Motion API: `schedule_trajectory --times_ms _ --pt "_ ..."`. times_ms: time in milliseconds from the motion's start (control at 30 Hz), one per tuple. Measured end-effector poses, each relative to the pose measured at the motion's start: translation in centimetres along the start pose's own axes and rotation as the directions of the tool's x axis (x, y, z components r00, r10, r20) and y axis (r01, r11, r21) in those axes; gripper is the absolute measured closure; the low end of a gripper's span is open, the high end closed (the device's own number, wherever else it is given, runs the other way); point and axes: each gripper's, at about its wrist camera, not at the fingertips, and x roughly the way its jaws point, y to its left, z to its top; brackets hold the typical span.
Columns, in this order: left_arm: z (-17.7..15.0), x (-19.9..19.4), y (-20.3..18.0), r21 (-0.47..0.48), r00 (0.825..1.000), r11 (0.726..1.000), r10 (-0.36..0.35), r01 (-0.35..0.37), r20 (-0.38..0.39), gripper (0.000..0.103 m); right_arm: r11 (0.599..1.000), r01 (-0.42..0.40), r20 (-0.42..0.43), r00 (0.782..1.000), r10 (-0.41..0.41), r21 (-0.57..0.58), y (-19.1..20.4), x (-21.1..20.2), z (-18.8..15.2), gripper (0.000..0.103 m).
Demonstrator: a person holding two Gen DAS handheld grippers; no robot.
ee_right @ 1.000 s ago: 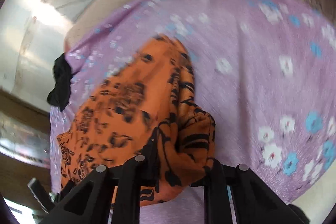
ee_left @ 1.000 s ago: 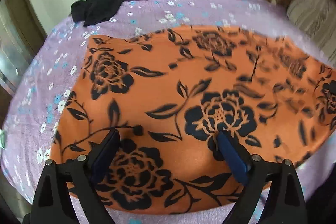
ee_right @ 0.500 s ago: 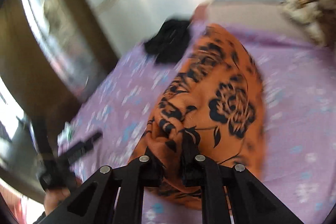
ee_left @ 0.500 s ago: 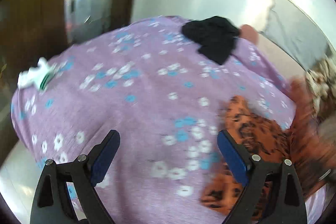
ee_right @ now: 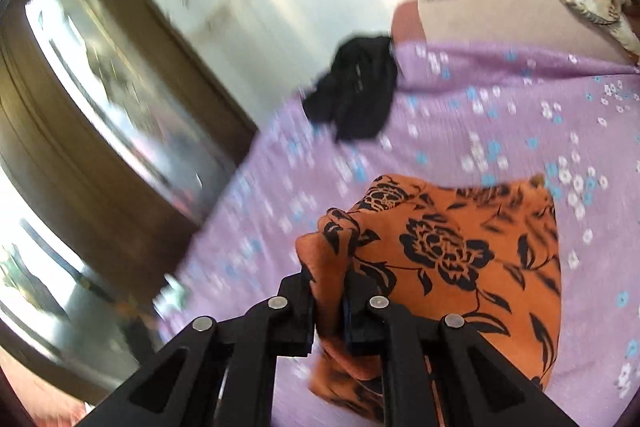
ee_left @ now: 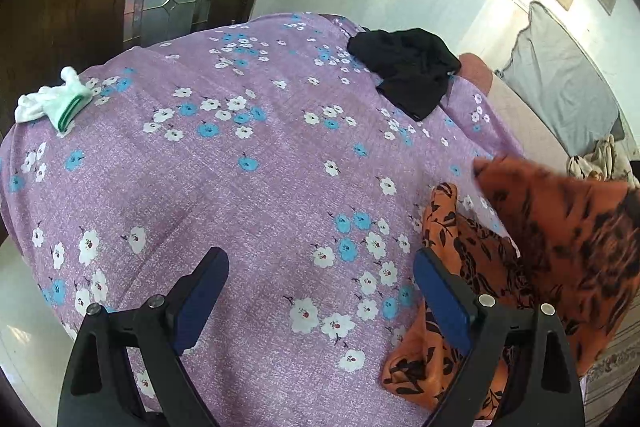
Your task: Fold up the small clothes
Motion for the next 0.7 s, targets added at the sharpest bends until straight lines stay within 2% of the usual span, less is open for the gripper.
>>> schedule_trajectory --times_ms 67,100,167,200,267,367,533,567,633,667,700 --pt "0.1 0.0 0.4 -0.018 1.0 1.0 -0.004 0.004 0.001 0.009 1.0 -0.02 -0.012 1.0 0.02 -0.021 1.3 0.6 -0.7 0.093" --pt "0.1 0.0 0.5 -0.024 1.0 1.0 -0.006 0.006 -0.001 0.009 0.999 -0.014 -0.049 0.999 0.012 -0.037 1.7 1.7 -2.1 0.093" --pt "0.1 0.1 0.5 -0.029 1.0 1.0 -0.007 0.007 -0.005 0.009 0.994 0.04 -0.149 0.987 -0.056 -0.104 1.7 4.9 -5.6 0.093" --pt "0.1 0.1 0.5 -0.027 1.0 1.0 -0.007 0.007 -0.006 0.009 0.989 0.069 -0.239 0.966 -0.099 -0.134 1.2 7.5 -8.1 0.093" --pt "0.0 0.1 0.1 -0.006 1.0 1.0 -0.002 0.002 -0.005 0.009 0.988 0.082 -0.386 0.914 -0.127 -0.133 -0.6 11.3 -12.3 0.092" --pt "0.0 -0.1 0.1 0.008 1.0 1.0 -0.001 0.001 0.005 0.009 0.984 0.077 -0.347 0.929 -0.128 -0.158 -0.5 10.6 -13.6 0.092" --pt "-0.1 0.4 -0.1 0.005 1.0 1.0 0.004 -0.004 -0.011 0.009 0.988 0.043 -0.311 0.946 -0.089 -0.15 -0.5 9.3 -12.3 0.092" --pt "-0.2 0.4 -0.2 0.012 1.0 1.0 0.004 -0.004 -0.01 0.009 0.987 0.041 -0.312 0.946 -0.087 -0.153 -0.4 9.2 -12.3 0.092" --pt "-0.2 0.4 -0.3 0.024 1.0 1.0 0.005 -0.005 -0.008 0.009 0.99 0.036 -0.357 0.93 -0.084 -0.139 -1.3 10.2 -13.0 0.089" --pt "-0.3 0.3 -0.5 0.031 1.0 0.999 0.007 -0.007 -0.007 0.009 0.991 0.034 -0.362 0.929 -0.079 -0.128 -1.8 10.7 -13.5 0.087" --pt "-0.3 0.2 -0.7 0.043 1.0 0.999 0.01 -0.01 -0.002 0.009 0.991 0.024 -0.344 0.936 -0.069 -0.134 -2.0 10.7 -13.8 0.087"
